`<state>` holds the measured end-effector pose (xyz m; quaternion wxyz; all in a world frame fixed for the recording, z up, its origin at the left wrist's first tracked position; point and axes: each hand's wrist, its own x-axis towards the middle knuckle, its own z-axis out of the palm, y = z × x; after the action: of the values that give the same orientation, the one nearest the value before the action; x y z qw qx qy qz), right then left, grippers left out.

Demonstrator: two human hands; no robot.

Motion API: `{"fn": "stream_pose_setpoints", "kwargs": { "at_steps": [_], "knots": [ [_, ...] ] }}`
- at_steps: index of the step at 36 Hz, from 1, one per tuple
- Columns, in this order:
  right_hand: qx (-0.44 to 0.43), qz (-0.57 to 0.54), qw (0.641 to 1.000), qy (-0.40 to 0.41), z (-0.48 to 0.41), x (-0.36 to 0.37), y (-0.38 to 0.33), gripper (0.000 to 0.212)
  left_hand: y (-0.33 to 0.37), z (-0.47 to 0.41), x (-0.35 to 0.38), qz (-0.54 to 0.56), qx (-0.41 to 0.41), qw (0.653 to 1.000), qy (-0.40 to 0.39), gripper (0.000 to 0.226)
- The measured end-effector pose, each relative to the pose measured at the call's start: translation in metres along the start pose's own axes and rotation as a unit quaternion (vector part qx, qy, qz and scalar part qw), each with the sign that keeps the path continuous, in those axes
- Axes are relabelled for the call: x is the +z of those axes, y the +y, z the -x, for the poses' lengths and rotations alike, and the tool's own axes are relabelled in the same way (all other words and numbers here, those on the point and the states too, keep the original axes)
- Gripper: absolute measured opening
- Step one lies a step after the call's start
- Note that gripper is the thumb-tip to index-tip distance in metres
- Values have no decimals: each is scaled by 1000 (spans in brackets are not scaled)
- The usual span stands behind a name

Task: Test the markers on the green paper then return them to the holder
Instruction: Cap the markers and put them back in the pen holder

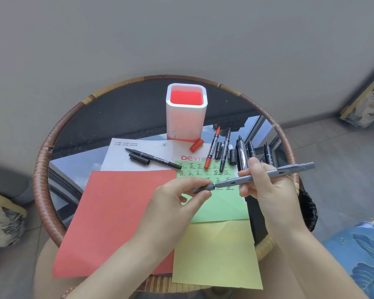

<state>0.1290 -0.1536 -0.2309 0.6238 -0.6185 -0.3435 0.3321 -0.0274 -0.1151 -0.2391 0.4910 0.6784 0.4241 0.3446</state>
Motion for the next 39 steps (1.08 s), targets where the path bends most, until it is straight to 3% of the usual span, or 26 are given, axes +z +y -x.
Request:
{"fn": "stream_pose_setpoints", "kwargs": {
  "at_steps": [6,12,14,19,23,25,27,30,33,37,39],
  "knots": [
    [-26,-36,999,-18,6,9,-1,32,3,-3,5,6,59,998,-33,24],
    [-85,-60,995,-5,12,9,-2,30,5,-1,7,34,123,991,-43,7],
    [-102,-65,993,-12,12,7,-1,29,5,1,9,17,156,987,-45,13],
    [-121,-68,990,-26,5,6,3,29,4,-3,18,-118,233,965,14,16],
    [-112,84,986,-89,-4,7,0,32,-5,-23,16,-313,257,914,20,28],
    [-73,127,980,-138,-7,7,-4,21,-7,-34,11,-350,246,904,10,32],
    [-51,97,982,-157,-9,6,-10,9,-2,-44,4,-346,238,908,13,31],
    [-55,14,994,-97,-12,1,-25,11,7,-53,-3,-326,231,916,28,19],
    [-118,4,992,-34,-19,-3,-41,16,8,-63,-9,-273,220,935,50,26],
    [-225,18,974,3,-39,1,-64,5,14,-88,-22,-202,172,950,167,45],
    [-266,4,964,-13,-51,11,-76,20,20,-102,-29,-210,131,953,174,51]
  ]
}}
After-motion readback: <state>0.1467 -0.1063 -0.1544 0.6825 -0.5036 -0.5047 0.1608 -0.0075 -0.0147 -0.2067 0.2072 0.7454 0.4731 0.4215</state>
